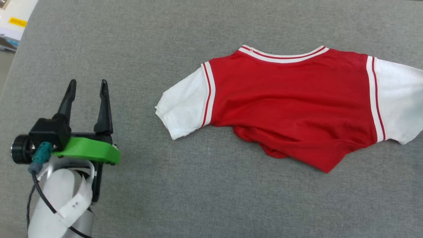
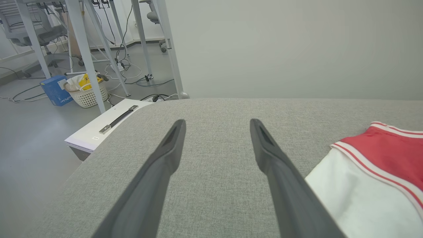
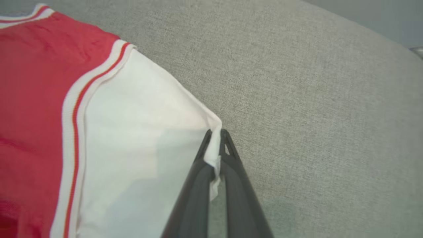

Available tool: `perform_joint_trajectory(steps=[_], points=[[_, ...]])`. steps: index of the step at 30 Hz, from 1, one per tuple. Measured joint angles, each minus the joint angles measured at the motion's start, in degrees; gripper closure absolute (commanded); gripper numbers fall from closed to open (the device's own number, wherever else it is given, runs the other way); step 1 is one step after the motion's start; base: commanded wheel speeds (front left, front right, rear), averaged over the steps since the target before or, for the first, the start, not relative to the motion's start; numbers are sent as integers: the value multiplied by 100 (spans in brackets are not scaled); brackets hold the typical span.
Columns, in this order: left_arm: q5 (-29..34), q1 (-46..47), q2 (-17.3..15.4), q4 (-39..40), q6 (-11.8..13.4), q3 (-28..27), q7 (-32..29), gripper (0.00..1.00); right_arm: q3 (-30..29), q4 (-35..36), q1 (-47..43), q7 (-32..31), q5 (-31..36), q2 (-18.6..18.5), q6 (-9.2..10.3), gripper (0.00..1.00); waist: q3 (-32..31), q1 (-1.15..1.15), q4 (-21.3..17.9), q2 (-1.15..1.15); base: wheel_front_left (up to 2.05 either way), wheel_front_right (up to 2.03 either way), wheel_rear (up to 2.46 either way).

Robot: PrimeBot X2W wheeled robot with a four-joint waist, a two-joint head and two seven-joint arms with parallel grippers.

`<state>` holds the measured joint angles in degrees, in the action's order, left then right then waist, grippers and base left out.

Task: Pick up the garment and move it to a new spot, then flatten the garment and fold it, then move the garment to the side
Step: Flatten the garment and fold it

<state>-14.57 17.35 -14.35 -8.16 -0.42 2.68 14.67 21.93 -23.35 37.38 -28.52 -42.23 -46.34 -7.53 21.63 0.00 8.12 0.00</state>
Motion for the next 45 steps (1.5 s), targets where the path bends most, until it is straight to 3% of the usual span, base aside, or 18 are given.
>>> perform_joint_trajectory(steps=[3,11,19,22,23,29,39,40,41,45], points=[[-66,517,-261,-300,-342,-85,0,0,-208,325,-364,264,-94,-111,0,100,-119,0,-174,0,0,0,0],[-307,1891,-973,-733,-664,492,-864,0,-514,845,-935,365,-43,-1,0,100,-221,0,-530,0,0,0,0],[-1890,2952,-1889,-1057,-691,2386,-3381,0,-708,1222,-1063,336,174,265,0,100,-177,0,-855,0,0,0,0],[-2582,3211,-2095,-1206,-691,2871,-4222,0,-746,1305,-1065,307,211,344,0,100,-112,0,-923,0,0,0,0],[-3110,3421,-2203,-1346,-691,3297,-4913,0,-780,1373,-1065,293,230,396,0,100,-41,0,-975,0,0,0,0],[-3818,3710,-2258,-1549,-691,4070,-5826,0,-793,1463,-1050,226,268,455,0,100,132,0,-1077,0,0,0,0],[-4028,3939,-2323,-1809,-692,4998,-5974,0,-714,1489,-917,203,269,465,0,100,323,0,-1158,0,0,0,0],[-4054,3982,-2338,-1817,-691,5097,-5961,53,-708,1489,-896,203,269,464,0,100,336,0,-1160,0,0,0,0],[-4055,4023,-2351,-1829,-692,5172,-5943,97,-698,1489,-883,203,269,463,0,100,343,0,-1161,0,0,0,0],[-4106,4084,-2356,-1945,-692,5364,-5594,100,-631,1468,-843,237,269,469,0,100,303,0,-1146,0,0,0,0]])
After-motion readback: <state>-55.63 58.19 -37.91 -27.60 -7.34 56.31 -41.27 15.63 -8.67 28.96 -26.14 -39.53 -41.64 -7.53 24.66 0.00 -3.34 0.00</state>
